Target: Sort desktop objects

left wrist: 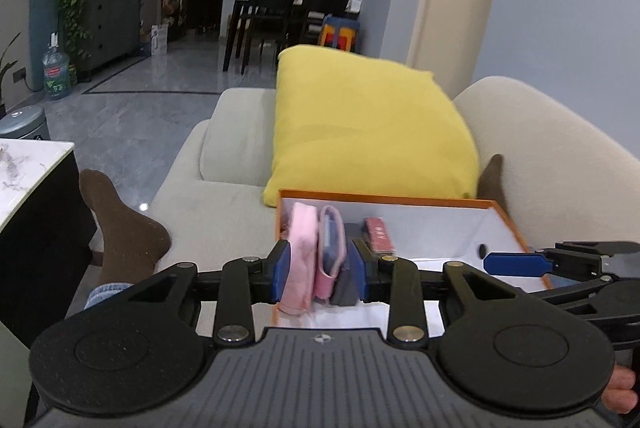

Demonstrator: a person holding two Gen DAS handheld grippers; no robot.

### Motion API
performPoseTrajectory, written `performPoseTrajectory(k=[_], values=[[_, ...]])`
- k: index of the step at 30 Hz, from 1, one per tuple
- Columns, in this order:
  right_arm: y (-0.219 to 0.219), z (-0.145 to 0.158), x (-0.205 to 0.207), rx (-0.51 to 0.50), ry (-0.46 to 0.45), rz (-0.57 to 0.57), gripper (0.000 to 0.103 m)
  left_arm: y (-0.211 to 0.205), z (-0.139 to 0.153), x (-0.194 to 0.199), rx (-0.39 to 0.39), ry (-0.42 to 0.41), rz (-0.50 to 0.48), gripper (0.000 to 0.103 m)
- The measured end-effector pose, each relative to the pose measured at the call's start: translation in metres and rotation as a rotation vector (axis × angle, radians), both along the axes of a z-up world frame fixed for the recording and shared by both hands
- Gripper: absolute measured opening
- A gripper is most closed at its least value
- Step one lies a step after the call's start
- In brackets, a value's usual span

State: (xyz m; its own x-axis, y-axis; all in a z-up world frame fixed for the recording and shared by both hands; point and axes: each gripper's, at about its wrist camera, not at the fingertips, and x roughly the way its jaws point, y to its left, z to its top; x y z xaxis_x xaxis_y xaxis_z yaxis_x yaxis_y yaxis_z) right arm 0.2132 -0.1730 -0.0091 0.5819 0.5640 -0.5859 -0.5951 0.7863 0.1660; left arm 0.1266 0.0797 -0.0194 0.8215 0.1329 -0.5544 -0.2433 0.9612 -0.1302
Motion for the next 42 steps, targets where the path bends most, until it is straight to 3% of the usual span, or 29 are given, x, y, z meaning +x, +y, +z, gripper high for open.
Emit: performPoseTrajectory(k=[5, 13, 19, 22, 26, 28, 30, 35, 42], values=[[-0.028, 0.002, -0.037, 0.042, -0.043, -0.048, 0.068, -0.016, 0.004, -0.031, 0.014, -0.010, -0.004, 0.037], [-0.064, -0.023, -0.084, 0.080, 0.072, -0.144, 0.066, -0.027, -0.003, -0.077, -0.056, 0.058, -0.026, 0.037], [-0.063, -0.042, -0.114, 0.068, 0.135, -0.125, 0.056, -0.048, -0.026, -0.100, -0.090, 0.127, -0.080, 0.037], [-0.057, -0.050, -0.129, 0.040, 0.153, -0.095, 0.056, -0.059, -0.039, -0.109, -0.100, 0.150, -0.122, 0.037], [-0.046, -0.062, -0.141, -0.069, 0.162, -0.063, 0.051, -0.084, -0.050, -0.111, -0.003, 0.184, -0.214, 0.039], [-0.046, -0.068, -0.145, -0.122, 0.170, -0.053, 0.050, -0.095, -0.056, -0.109, 0.028, 0.209, -0.277, 0.047], [-0.052, -0.072, -0.145, -0.155, 0.200, -0.073, 0.050, -0.105, -0.061, -0.104, 0.067, 0.228, -0.339, 0.049], [-0.072, -0.075, -0.144, -0.138, 0.278, -0.142, 0.049, -0.131, -0.075, -0.093, 0.207, 0.262, -0.472, 0.055], [-0.081, -0.080, -0.133, -0.171, 0.307, -0.163, 0.049, -0.152, -0.088, -0.066, 0.376, 0.323, -0.645, 0.061]])
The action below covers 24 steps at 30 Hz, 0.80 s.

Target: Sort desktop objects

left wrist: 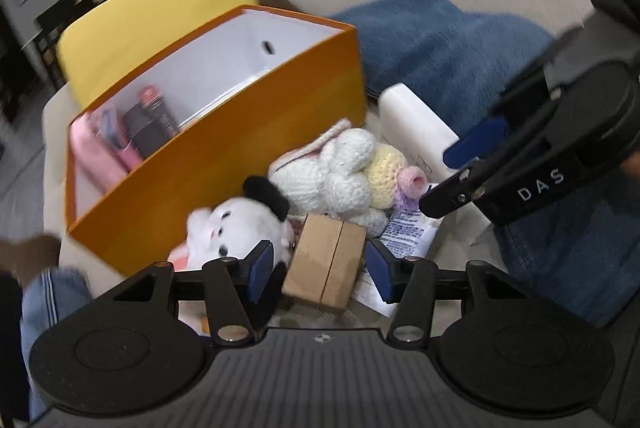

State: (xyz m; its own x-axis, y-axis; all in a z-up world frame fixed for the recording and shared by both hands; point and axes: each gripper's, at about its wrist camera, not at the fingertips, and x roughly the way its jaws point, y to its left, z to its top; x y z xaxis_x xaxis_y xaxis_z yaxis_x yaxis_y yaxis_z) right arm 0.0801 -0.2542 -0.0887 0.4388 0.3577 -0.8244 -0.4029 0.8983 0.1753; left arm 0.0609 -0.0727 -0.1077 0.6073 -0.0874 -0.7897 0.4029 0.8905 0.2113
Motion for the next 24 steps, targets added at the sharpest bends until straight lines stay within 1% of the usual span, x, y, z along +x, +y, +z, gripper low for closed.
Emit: performPoseTrajectory(k=[4, 6, 9, 11, 13, 15, 20, 24], values=[[-0.001, -0.002, 0.007, -0.017, 0.015, 0.024, 0.049, -0.008, -0.007, 0.014, 0.060, 0.040, -0.090, 0.061], [-0.001, -0.004, 0.010, -0.017, 0.028, 0.033, 0.047, -0.010, -0.012, 0.021, 0.081, 0.061, -0.115, 0.061], [-0.003, -0.007, 0.014, 0.004, 0.057, 0.032, 0.046, -0.010, -0.018, 0.030, 0.079, 0.097, -0.142, 0.061], [-0.003, -0.011, 0.017, 0.003, 0.076, 0.023, 0.040, -0.012, -0.022, 0.034, 0.079, 0.121, -0.155, 0.061], [-0.003, -0.014, 0.019, -0.003, 0.091, 0.020, 0.039, -0.013, -0.026, 0.036, 0.086, 0.137, -0.161, 0.060], [0.000, -0.016, 0.021, -0.011, 0.097, 0.023, 0.039, -0.012, -0.028, 0.038, 0.080, 0.147, -0.146, 0.052], [0.004, -0.017, 0.020, -0.028, 0.105, 0.043, 0.043, -0.004, -0.025, 0.030, 0.015, 0.141, -0.069, 0.051], [0.009, -0.014, 0.013, -0.058, 0.095, 0.100, 0.046, 0.004, -0.020, 0.018, -0.034, 0.127, 0.012, 0.051]])
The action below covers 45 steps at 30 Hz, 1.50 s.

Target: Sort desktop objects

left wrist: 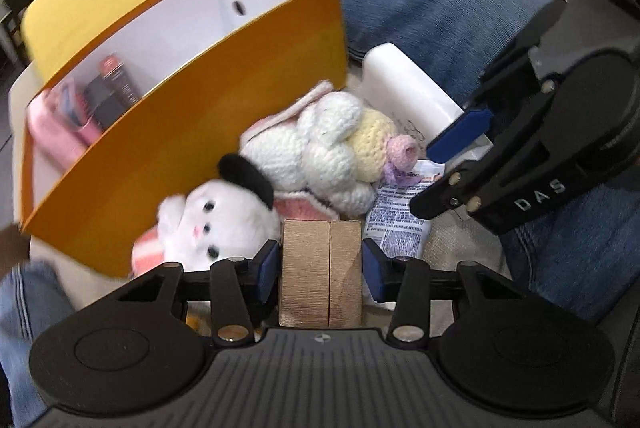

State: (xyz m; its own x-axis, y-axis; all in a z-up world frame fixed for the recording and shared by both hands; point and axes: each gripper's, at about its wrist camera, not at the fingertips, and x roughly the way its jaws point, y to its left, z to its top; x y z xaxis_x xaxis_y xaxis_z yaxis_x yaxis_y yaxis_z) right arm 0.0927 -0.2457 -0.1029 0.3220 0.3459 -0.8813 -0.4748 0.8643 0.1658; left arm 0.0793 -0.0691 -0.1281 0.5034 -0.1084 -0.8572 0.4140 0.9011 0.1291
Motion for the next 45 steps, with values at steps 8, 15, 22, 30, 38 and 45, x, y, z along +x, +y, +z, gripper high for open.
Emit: performPoseTrajectory(k=[8, 15, 22, 30, 38, 45], values=[[0.026, -0.007, -0.012, -0.157, -0.036, 0.219, 0.050, 0.012, -0.003, -0.015, -0.056, 0.016, 0.161, 0.051], [0.030, -0.024, -0.001, -0.147, 0.007, 0.213, 0.050, 0.028, -0.004, -0.036, -0.121, 0.040, 0.308, 0.051], [0.030, -0.029, -0.003, -0.087, 0.013, 0.210, 0.051, 0.044, -0.003, -0.049, -0.186, 0.044, 0.445, 0.051], [0.025, -0.021, 0.014, -0.134, 0.023, 0.208, 0.061, 0.048, -0.001, -0.052, -0.231, 0.051, 0.483, 0.051], [0.034, -0.033, 0.041, -0.146, 0.120, 0.195, 0.079, 0.046, -0.006, -0.052, -0.286, 0.070, 0.496, 0.051], [0.045, -0.041, 0.056, -0.176, 0.173, 0.233, 0.093, 0.041, -0.009, -0.052, -0.289, 0.082, 0.512, 0.051]])
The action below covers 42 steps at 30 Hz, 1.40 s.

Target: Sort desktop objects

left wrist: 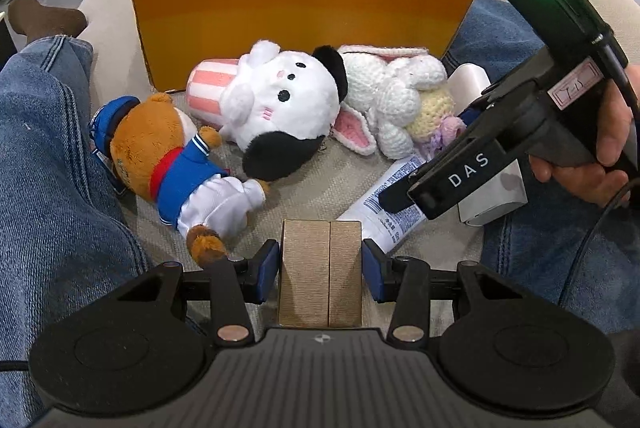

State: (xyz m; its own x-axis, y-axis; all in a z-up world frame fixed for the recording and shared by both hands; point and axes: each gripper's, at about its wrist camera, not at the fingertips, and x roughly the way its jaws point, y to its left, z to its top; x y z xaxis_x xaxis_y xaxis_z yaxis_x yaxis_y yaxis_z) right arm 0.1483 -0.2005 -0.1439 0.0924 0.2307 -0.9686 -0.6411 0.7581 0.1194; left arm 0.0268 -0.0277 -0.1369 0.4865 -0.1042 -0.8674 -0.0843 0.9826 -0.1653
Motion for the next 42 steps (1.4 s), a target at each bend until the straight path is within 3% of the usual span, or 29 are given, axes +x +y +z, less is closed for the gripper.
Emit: performPoseTrajectory(k=[3, 5, 10, 19, 23, 26, 36, 42], values=[[0.000, 0.001, -0.001, -0.008, 0.008, 0.020, 0.091, -0.001, -0.003, -0.003, -0.001, -0.001, 0.018, 0.051], [-0.002, 0.005, -0.004, 0.004, 0.020, 0.021, 0.076, -0.003, -0.004, -0.005, 0.007, 0.004, 0.029, 0.051], [-0.020, 0.012, -0.007, 0.030, 0.004, -0.063, 0.059, -0.015, -0.006, -0.006, 0.064, 0.003, 0.024, 0.051], [-0.069, 0.040, -0.013, 0.275, 0.066, -0.287, 0.047, -0.011, -0.007, -0.005, 0.061, 0.017, 0.062, 0.051], [-0.065, 0.050, -0.031, 0.361, 0.060, -0.336, 0.030, -0.010, -0.006, -0.005, 0.056, 0.020, 0.076, 0.051], [-0.066, 0.052, -0.037, 0.455, 0.108, -0.353, 0.020, -0.011, -0.006, -0.006, 0.057, 0.020, 0.079, 0.051], [-0.029, 0.029, -0.065, 0.427, 0.141, -0.308, 0.020, -0.019, -0.006, -0.013, 0.086, -0.005, 0.070, 0.051], [-0.031, 0.032, -0.080, 0.392, 0.097, -0.253, 0.011, -0.017, -0.004, -0.013, 0.080, -0.014, 0.077, 0.051]])
